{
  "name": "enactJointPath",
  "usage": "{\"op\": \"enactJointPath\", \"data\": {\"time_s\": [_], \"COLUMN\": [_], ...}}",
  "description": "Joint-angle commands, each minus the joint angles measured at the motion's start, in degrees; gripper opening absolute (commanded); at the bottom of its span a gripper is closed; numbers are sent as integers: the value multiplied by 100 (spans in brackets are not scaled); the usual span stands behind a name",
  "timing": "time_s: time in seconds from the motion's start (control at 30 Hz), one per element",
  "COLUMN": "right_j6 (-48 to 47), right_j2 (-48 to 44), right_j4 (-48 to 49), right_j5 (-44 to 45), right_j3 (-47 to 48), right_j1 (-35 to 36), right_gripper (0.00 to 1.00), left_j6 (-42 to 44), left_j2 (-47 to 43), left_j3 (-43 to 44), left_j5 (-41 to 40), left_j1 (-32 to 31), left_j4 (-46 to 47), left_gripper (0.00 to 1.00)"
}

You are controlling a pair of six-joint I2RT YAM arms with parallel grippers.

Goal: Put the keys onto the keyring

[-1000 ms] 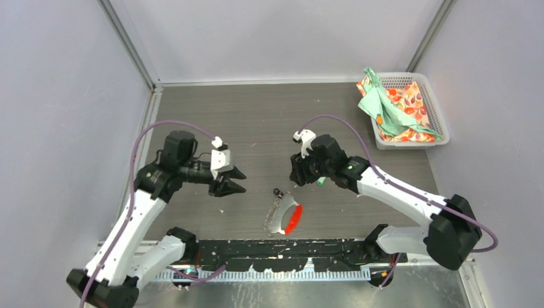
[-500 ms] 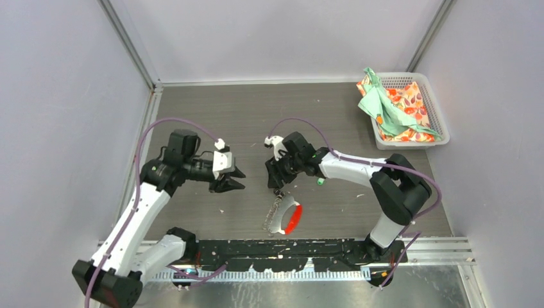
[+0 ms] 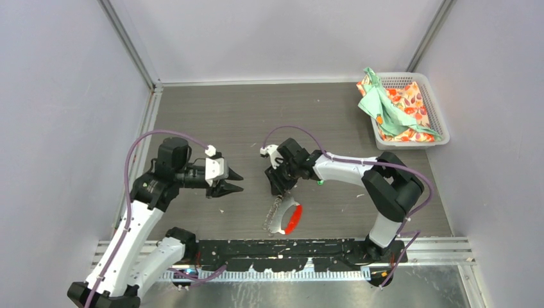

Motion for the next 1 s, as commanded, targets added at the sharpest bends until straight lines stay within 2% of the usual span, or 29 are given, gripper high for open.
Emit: {"op": "enactJointPath", "data": {"time_s": [0.0,0.2,0.37,0.53,0.97], "right_j6": [-52,69,124,136,220], "right_j2": [-75,8,32,-282,-2072], "right_j4": [39,149,178,268,1013], "right_j5": [230,86,65,365,480], "right_j3": [118,141,111,51,-402], "right_j1": [21,21,21,14,53], "right_gripper": [46,31,24,1,1], "left_j6": [-248,-281,-206,-195,-221], "left_j2": [-182,-282,-296,-320,-419], "left_j3": [-63,-59,0,7,0], "left_j5": [150,140,101,87,87], "left_j1": [8,8,8,8,8], "left_j4": [235,219,89,46,-18], "left_gripper": [34,33,33,33,32]}}
